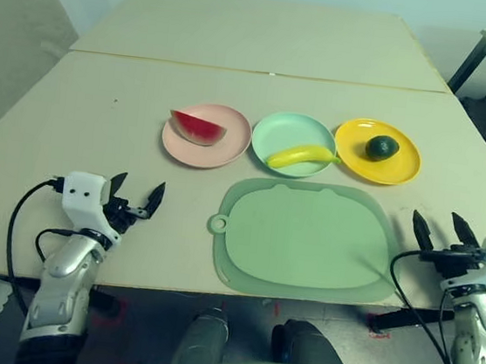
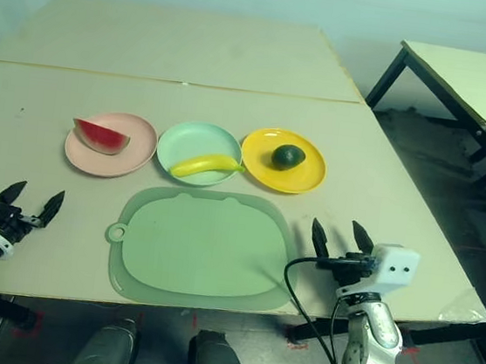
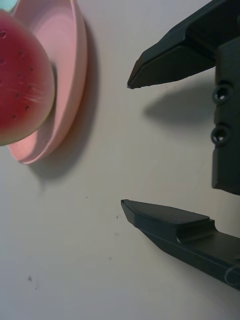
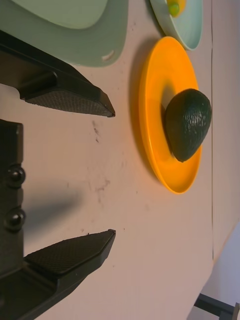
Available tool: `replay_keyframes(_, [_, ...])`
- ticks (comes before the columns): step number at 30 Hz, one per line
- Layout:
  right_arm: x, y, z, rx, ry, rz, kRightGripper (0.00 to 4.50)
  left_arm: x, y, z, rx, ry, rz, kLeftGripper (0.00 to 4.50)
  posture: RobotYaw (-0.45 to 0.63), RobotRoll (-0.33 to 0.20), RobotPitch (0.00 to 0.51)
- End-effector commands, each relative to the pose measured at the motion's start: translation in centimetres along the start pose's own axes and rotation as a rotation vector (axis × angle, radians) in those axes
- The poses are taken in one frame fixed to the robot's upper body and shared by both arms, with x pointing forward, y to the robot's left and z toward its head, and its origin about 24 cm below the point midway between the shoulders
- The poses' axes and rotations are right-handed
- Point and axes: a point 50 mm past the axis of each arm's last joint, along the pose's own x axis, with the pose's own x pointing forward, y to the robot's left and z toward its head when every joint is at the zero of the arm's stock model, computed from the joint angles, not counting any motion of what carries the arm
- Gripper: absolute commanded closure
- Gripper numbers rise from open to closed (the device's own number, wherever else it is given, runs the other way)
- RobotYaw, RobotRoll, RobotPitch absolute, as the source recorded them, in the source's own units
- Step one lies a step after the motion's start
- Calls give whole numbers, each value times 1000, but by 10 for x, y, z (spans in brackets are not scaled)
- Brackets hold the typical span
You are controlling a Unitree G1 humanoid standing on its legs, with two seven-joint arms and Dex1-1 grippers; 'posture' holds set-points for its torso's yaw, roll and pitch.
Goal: Place the fruits into color-matched plates.
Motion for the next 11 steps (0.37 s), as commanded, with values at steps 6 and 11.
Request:
replay_keyframes(6, [-3,-17,-4,-2,20,-48,0,1,-6,12,-5,-31,-15,11,122,0,98])
replay_keyframes(11, [-6,-17,-9,-14,30,-18,0,10,-6,14,-2,-52,-25,11,112,0,49])
